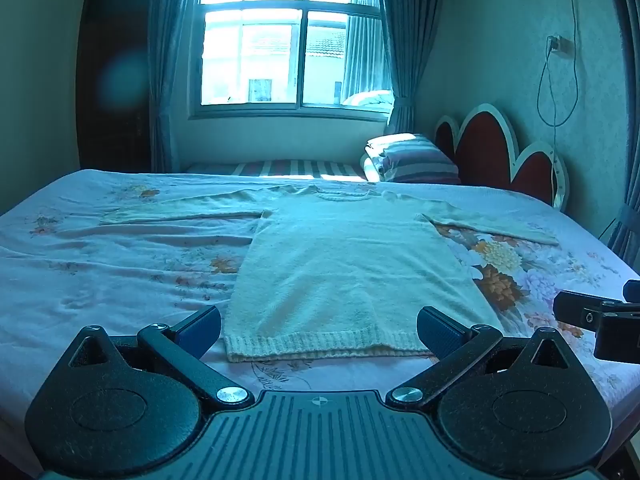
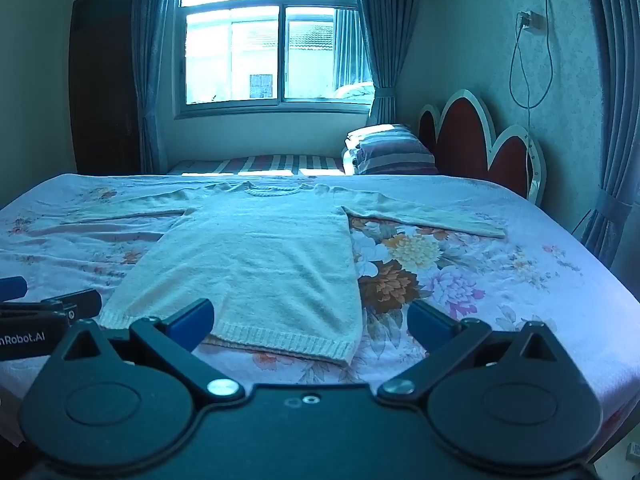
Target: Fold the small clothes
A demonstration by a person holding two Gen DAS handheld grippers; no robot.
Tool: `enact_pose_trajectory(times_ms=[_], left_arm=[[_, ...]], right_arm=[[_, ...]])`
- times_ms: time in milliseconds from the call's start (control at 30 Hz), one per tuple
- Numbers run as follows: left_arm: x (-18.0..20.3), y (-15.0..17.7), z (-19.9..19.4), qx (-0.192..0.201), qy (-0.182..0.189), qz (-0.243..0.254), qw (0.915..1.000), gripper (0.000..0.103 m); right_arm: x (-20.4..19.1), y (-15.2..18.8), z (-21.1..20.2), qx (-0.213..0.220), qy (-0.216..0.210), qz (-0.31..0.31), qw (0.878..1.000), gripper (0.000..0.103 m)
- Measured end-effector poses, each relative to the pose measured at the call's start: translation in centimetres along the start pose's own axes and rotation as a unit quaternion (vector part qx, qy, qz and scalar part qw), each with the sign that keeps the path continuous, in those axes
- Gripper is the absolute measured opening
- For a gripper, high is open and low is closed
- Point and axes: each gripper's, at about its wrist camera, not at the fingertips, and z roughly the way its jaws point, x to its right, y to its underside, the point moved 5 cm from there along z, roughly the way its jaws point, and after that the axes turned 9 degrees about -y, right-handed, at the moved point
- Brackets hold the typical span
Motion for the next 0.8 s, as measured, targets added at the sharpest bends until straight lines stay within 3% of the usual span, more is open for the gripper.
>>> enact_pose_trajectory(times_ms=[800], left_arm=[[0.39, 0.16, 0.01, -0.001, -0.006, 0.005, 1.0, 0.103]], right_arm=[[0.15, 0.05, -0.14, 0.0, 0.0, 0.002, 1.0, 0.103]])
